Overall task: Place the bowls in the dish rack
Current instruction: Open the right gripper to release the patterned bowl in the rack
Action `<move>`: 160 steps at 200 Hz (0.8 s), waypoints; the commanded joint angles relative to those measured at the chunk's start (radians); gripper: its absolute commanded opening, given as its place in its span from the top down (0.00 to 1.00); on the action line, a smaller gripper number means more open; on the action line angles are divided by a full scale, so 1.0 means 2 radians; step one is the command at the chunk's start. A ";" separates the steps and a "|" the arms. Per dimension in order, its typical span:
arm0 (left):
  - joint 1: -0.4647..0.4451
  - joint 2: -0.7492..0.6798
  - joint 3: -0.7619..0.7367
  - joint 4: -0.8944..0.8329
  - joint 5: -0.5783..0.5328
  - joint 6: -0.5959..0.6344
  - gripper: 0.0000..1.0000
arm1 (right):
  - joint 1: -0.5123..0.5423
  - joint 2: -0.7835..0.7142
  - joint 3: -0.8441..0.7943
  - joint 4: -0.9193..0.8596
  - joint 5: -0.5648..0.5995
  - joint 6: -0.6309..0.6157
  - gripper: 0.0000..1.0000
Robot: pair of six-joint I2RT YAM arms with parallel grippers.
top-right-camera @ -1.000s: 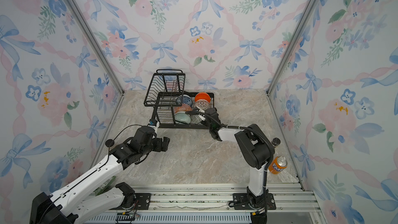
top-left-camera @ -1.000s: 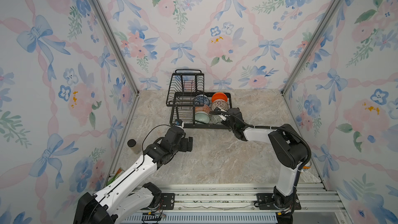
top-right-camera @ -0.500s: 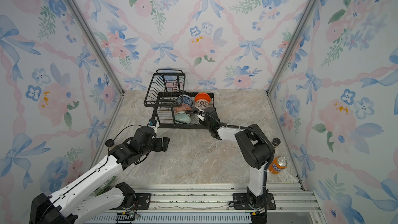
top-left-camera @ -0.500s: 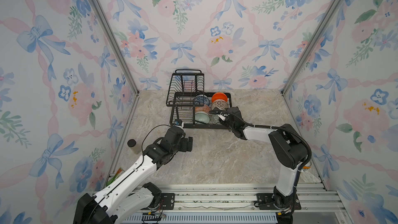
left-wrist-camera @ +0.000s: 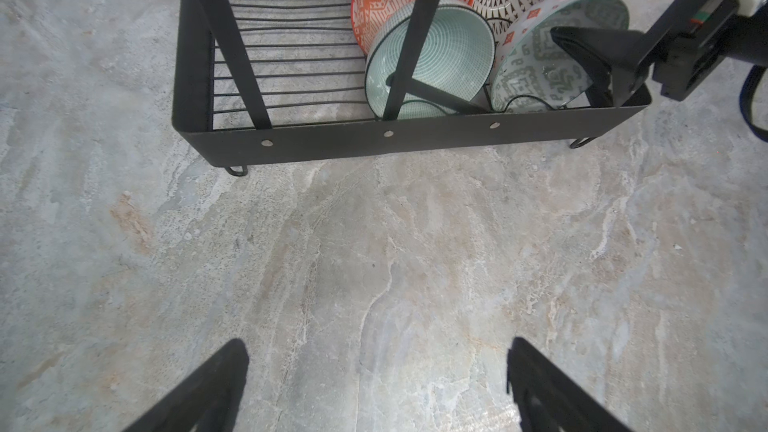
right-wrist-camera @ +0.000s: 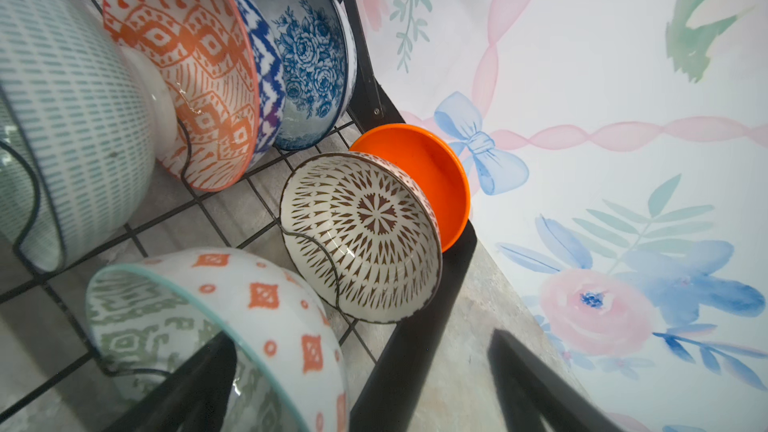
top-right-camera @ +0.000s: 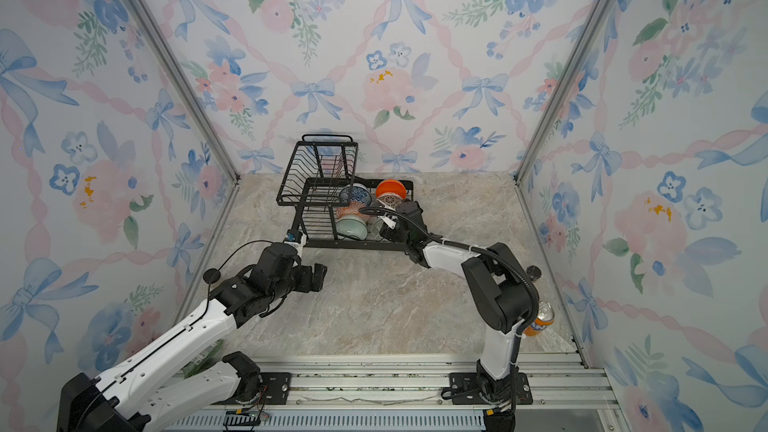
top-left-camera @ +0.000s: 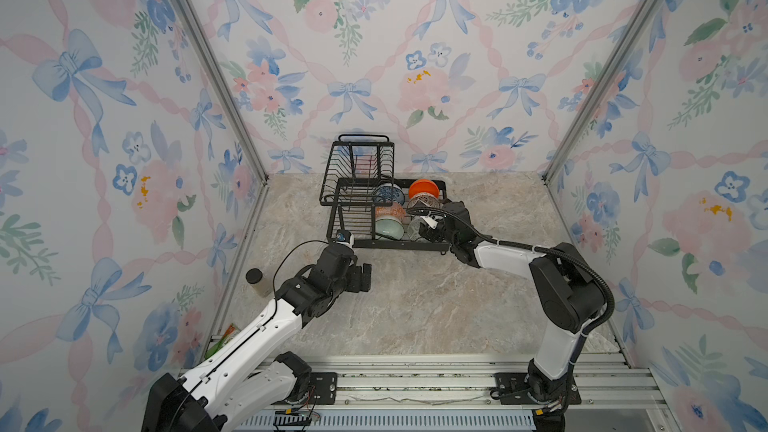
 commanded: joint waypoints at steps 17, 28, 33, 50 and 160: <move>0.004 -0.004 -0.002 -0.007 0.001 0.006 0.02 | -0.006 -0.027 0.006 -0.039 -0.021 0.022 0.03; 0.004 -0.004 0.000 -0.007 0.000 0.006 0.02 | -0.007 -0.034 0.004 -0.047 -0.023 0.028 0.03; 0.005 -0.004 0.000 -0.007 -0.001 0.007 0.02 | -0.007 -0.038 0.003 -0.050 -0.024 0.031 0.03; 0.006 -0.002 0.002 -0.007 0.000 0.009 0.02 | -0.007 -0.053 -0.008 -0.056 -0.027 0.039 0.03; 0.043 -0.028 -0.008 0.034 -0.057 0.023 0.02 | -0.009 -0.246 -0.113 -0.130 -0.039 0.129 0.03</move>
